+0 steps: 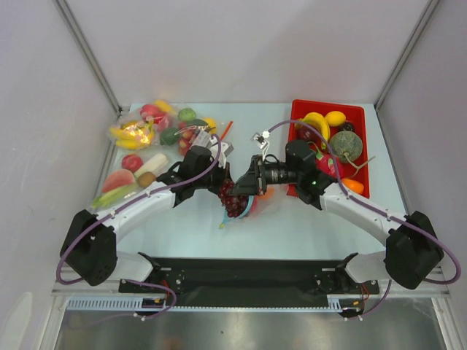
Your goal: Open the zip-top bag and remove the fake food
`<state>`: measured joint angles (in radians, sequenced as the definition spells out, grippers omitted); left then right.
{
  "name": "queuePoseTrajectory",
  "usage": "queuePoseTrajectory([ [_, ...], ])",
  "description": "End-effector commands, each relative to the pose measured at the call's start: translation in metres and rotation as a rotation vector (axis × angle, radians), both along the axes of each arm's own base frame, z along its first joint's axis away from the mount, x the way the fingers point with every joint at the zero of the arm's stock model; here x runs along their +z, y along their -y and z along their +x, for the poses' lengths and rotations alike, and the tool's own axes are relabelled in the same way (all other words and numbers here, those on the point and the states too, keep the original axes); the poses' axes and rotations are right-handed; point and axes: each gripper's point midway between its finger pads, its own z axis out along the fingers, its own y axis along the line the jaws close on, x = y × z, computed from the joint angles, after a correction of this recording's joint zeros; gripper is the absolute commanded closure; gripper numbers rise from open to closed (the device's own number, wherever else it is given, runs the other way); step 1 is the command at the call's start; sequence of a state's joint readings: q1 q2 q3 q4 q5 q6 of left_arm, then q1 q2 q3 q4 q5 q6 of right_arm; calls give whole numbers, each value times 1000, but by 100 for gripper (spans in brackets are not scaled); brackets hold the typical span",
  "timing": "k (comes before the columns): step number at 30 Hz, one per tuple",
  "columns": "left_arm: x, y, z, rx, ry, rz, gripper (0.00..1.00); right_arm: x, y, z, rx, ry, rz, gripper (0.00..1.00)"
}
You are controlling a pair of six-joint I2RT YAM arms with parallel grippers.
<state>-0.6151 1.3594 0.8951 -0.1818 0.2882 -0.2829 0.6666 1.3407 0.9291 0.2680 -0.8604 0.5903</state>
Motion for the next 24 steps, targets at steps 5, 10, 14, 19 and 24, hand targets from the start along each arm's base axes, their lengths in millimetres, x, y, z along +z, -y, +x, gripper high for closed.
queuePoseTrajectory([
  [5, 42, 12, 2, -96, 119, -54, 100, 22, -10, -21, 114, 111, 36, 100],
  [10, 32, 8, 0, -100, 99, -24, 100, 28, -6, -28, 123, 130, 33, 100],
  [14, 27, 12, 3, -99, 81, -29, 100, 37, -6, -37, 146, 153, 49, 100],
  [19, 17, 14, 7, -87, 64, -20, 100, 54, -7, -49, 181, 187, 86, 100],
  [24, 13, 16, 9, -93, 53, -16, 100, 67, -5, -57, 204, 200, 118, 100],
])
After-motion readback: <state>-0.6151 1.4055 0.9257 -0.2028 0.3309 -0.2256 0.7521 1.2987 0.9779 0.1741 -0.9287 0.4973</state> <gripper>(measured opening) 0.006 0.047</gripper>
